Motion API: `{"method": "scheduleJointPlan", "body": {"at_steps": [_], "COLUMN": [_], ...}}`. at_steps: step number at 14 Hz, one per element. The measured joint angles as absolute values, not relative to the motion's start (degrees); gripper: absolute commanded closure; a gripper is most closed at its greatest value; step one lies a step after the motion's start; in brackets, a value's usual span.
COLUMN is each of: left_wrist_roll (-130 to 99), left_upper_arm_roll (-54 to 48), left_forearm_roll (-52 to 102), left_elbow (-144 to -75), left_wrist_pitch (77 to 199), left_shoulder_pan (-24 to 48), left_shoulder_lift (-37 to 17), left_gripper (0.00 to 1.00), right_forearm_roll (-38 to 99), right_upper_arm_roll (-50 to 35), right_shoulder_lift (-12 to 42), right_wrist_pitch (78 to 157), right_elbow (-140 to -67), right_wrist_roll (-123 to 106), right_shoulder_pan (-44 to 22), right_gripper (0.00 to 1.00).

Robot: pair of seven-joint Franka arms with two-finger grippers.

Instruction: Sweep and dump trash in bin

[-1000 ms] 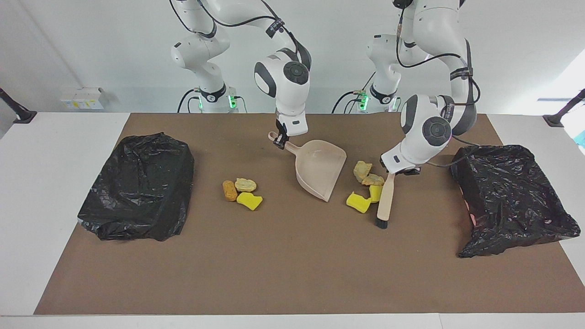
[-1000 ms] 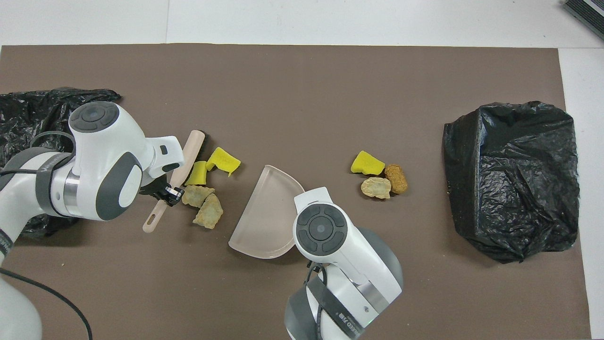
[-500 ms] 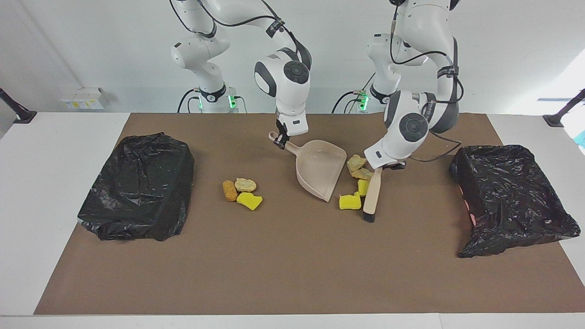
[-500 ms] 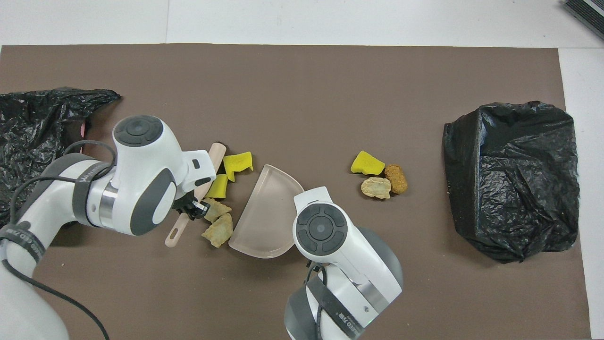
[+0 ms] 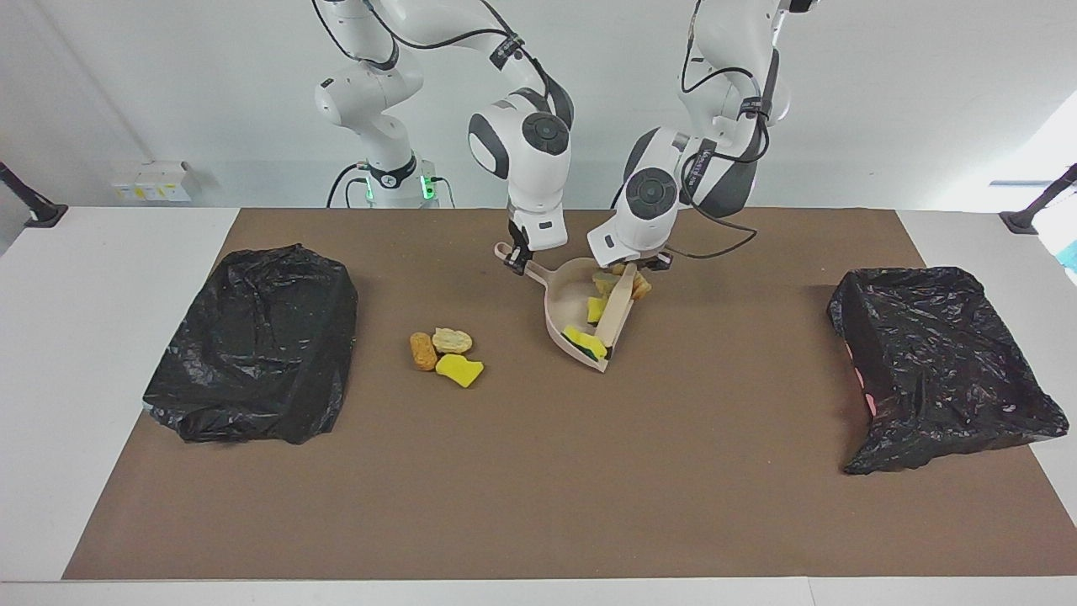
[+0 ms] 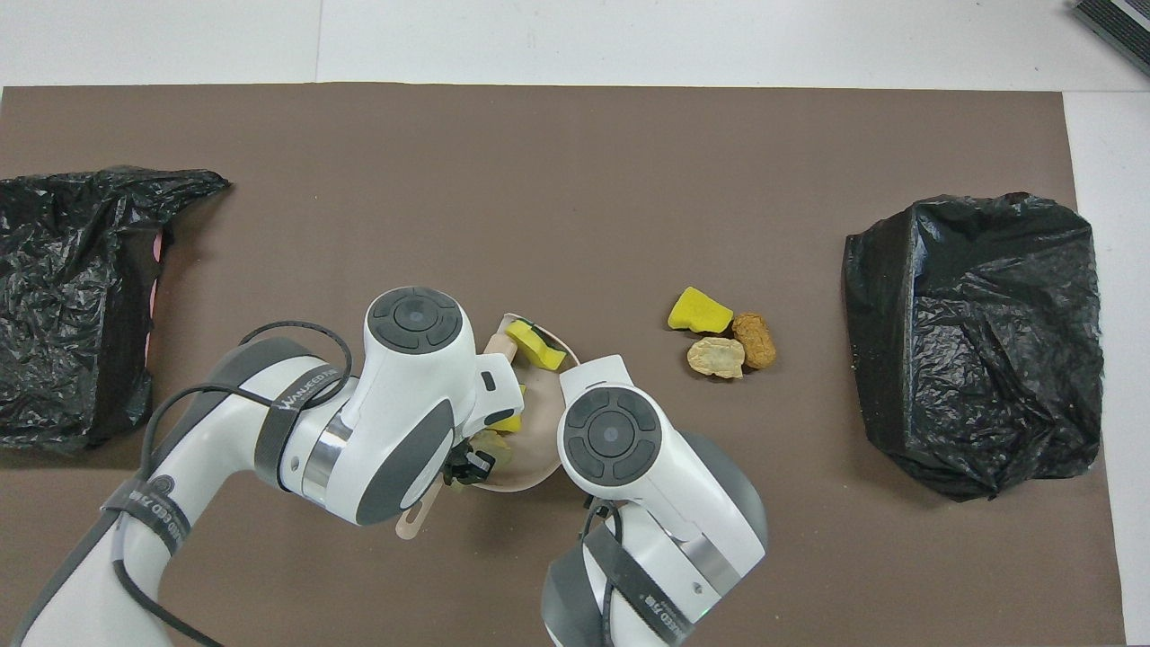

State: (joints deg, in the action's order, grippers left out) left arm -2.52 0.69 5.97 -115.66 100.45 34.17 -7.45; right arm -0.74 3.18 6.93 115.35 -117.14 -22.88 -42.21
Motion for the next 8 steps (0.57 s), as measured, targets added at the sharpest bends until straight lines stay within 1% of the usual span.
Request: {"method": "scheduleJointPlan", "body": {"at_steps": [2,8], "left_wrist_roll": [-2.55,-2.52], "left_upper_arm_roll": [1.61,2.54], "left_forearm_roll": [6.19,6.37], "left_elbow": [-115.63,-114.26], "left_wrist_pitch": [100.44,99.44], "left_shoulder_pan": [33.51,27.05], "left_shoulder_lift": [-6.7,-2.41], "left_gripper": [1.0,1.0], "right_forearm_roll": [-0.74,-0.74], "right_upper_arm_roll": [3.18,3.18], "right_shoulder_lift": [6.93,6.93], "right_wrist_pitch": [115.35,115.35], "right_elbow": [-117.14,-117.12], "right_wrist_roll": [-22.88,-22.88], "right_shoulder_pan": [-42.21,-42.21], "right_gripper": [1.0,1.0]}}
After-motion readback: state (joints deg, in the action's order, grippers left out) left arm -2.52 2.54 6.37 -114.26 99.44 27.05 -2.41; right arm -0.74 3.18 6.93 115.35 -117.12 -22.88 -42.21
